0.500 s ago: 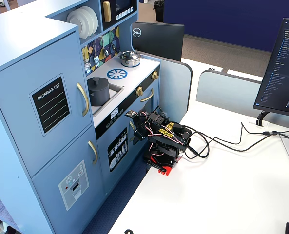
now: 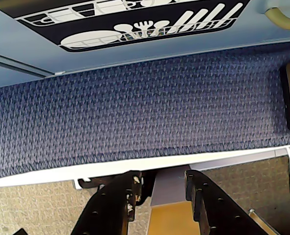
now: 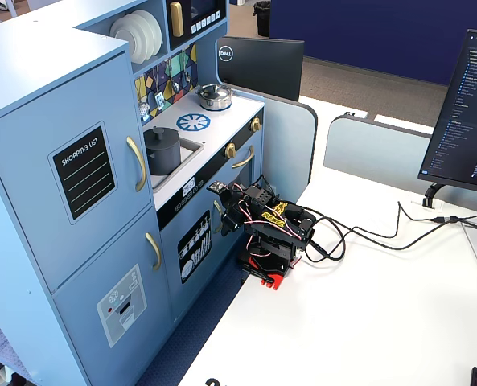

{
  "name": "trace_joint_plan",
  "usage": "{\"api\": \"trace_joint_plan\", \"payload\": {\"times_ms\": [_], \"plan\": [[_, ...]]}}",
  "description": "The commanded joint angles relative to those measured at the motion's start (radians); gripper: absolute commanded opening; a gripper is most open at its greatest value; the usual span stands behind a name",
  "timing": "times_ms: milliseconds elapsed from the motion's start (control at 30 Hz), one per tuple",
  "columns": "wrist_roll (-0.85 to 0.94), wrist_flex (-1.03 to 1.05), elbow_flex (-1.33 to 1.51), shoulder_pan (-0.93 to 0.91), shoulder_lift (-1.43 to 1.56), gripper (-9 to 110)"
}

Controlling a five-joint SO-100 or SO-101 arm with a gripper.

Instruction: Take off the lid from the gray recipient and place it on the counter

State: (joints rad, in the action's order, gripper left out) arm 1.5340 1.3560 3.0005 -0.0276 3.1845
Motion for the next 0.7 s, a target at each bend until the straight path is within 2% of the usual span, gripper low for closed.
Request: {"api": "trace_joint_plan", "payload": {"times_ms": [0, 133, 233, 300, 467, 667], "plan": [[-0.021, 0.173, 0.002, -0.020, -0.005, 0], [-0.006, 0.164, 0.000, -0.020, -0.006, 0], [-0.077, 0.149, -0.063, -0.015, -0.006, 0], [-0.143, 0.137, -0.156, -0.008, -0.006, 0], [-0.138, -0.012, -0.437, -0.008, -0.015, 0], [-0.003, -0.206, -0.813, 0.038, -0.230, 0]]}}
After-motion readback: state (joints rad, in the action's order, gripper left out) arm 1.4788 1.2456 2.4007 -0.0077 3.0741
